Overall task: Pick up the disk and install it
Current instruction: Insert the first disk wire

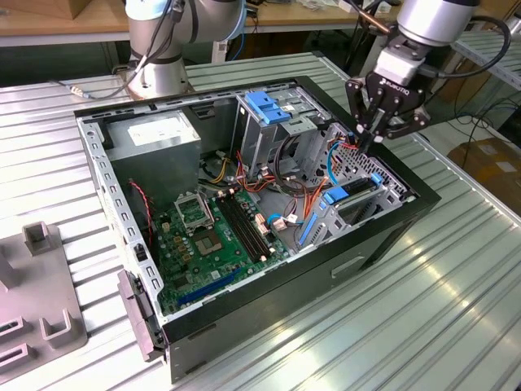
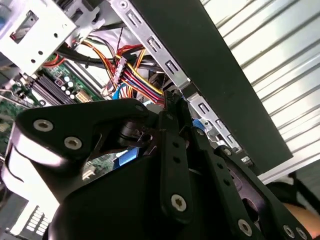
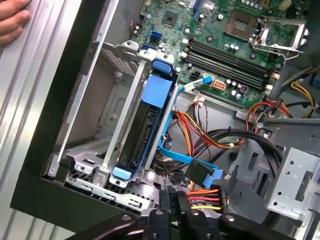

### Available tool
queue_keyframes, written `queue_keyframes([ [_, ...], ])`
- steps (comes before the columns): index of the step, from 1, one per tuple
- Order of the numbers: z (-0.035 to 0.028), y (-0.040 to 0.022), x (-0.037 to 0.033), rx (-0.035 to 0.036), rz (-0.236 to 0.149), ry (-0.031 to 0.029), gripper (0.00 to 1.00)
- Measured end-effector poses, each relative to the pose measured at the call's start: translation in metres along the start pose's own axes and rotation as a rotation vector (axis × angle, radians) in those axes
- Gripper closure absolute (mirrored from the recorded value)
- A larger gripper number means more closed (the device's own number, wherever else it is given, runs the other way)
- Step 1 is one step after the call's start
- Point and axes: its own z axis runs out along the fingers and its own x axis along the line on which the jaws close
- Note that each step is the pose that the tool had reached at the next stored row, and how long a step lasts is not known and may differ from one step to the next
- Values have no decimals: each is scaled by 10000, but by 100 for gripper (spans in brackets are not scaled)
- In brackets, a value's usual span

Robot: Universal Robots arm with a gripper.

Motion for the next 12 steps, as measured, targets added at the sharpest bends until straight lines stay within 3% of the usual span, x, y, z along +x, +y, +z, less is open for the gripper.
queue_keyframes([
  [7,34,0,-2,-63,1293,16,82],
  [10,37,0,-2,-84,1714,18,82],
  [12,41,5,6,-88,1797,15,82],
])
